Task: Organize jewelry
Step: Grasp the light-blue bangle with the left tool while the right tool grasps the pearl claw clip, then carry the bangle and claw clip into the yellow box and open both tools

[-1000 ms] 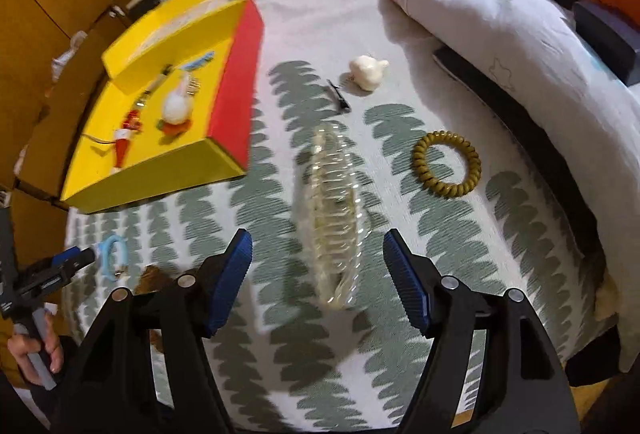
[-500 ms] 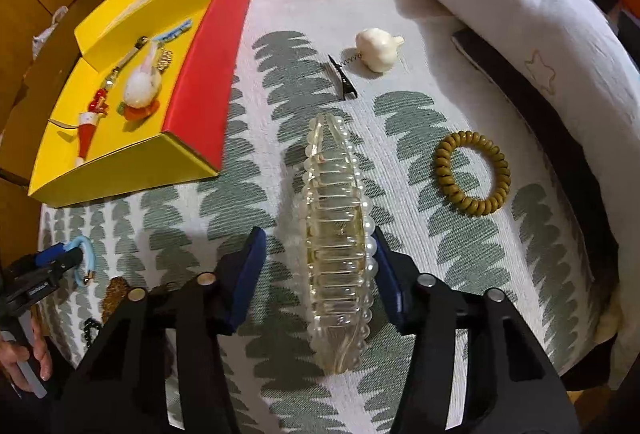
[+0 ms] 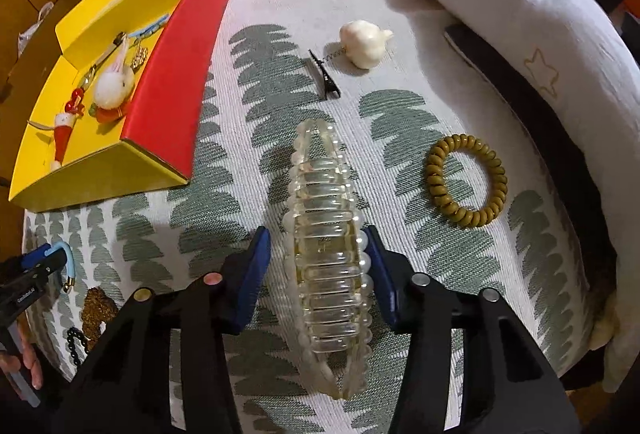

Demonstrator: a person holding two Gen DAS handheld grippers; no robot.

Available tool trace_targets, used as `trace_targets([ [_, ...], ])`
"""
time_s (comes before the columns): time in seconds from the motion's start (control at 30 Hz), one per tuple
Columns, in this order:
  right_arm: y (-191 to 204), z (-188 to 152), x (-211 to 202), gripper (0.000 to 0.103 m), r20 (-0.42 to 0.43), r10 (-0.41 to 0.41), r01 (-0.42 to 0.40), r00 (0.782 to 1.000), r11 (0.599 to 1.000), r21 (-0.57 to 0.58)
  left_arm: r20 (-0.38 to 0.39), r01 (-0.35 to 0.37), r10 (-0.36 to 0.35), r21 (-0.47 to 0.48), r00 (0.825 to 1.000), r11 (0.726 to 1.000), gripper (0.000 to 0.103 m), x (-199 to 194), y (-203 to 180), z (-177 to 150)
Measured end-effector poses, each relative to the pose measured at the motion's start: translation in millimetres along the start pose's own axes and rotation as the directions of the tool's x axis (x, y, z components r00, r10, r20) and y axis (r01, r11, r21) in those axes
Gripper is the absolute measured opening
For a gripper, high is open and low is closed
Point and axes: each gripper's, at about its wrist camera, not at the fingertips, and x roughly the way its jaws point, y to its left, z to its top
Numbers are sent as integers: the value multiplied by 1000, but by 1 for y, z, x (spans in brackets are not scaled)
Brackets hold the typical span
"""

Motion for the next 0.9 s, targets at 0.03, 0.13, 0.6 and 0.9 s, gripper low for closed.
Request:
trace_targets([
  [0.03, -2, -1, -1, 40, 1, -3, 3, 1000, 1000, 5, -1, 8, -8, -7, 1000, 1000, 37, 0, 2, 0],
  [0.13, -9, -3, -5, 36, 13, 26, -27, 1000, 999, 36, -9, 55, -55, -25, 998, 998, 19, -2, 8, 1],
  [0.6, -14, -13, -48, 36, 113, 96, -103, 989, 993, 59, 52, 137, -135, -45, 989, 989, 13, -38, 26, -18],
  [0.9, 24, 1, -97, 35, 194, 182, -180, 964, 983, -30, 141, 194, -189, -25, 972, 981, 13, -84, 28, -3],
])
